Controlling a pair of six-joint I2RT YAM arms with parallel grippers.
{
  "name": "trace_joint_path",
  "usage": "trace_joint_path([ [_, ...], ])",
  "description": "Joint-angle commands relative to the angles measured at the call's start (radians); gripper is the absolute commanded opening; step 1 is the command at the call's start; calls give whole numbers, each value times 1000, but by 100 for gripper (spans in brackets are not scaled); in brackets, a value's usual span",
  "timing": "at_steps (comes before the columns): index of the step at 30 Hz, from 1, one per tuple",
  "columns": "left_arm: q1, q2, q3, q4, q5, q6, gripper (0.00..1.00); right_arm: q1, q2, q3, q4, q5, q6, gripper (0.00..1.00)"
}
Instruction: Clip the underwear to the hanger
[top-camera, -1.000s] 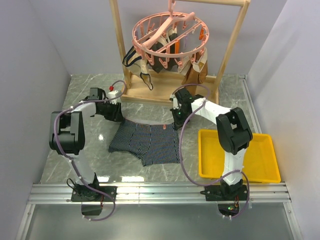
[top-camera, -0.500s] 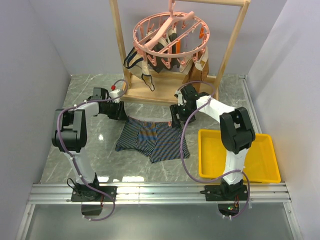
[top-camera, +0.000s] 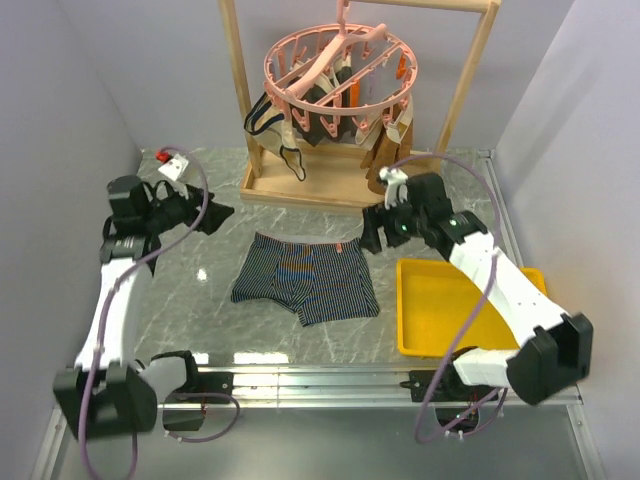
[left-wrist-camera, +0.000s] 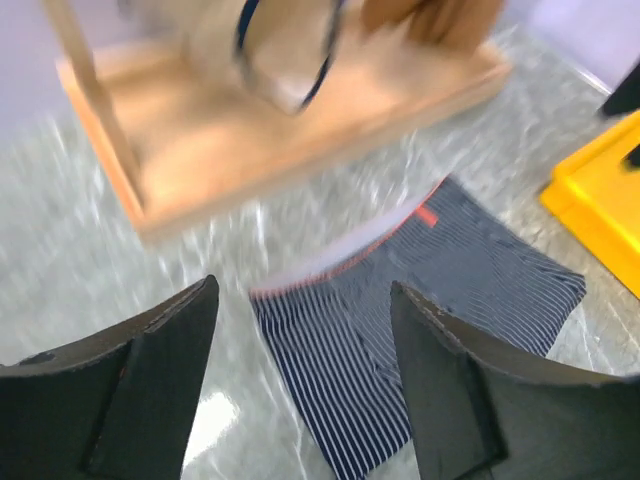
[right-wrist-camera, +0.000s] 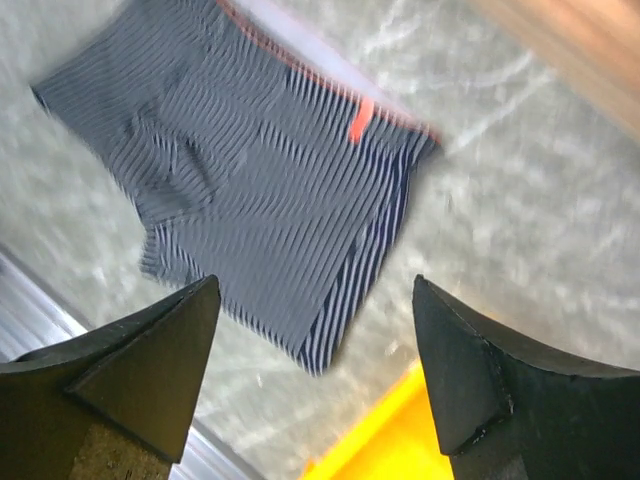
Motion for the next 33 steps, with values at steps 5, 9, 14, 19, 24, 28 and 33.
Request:
trace_joint_path([
  [5, -38, -140, 39, 148, 52, -126, 85, -4, -328, -119, 154, 54, -83, 89],
  [9, -166, -165, 45, 221, -99, -139, 85, -4, -371, -23, 188, 91, -33, 93],
  [14, -327, -114, 33, 339, -201, -160, 84, -5, -285, 186, 113, 85, 44, 93],
  [19, -401, 2, 52, 572, -328, -306, 79, 4, -294, 156, 255, 133, 93, 83],
  [24, -431, 99, 201, 584, -414, -392, 70, 51, -299, -23, 574, 193, 119, 75],
  [28, -473, 155, 253, 579, -455, -407, 69, 204, -262, -140, 803, 296, 55, 67],
  [33, -488, 228, 339, 538, -541, -467, 63, 257, -135, -133, 1016, 327, -22, 63],
])
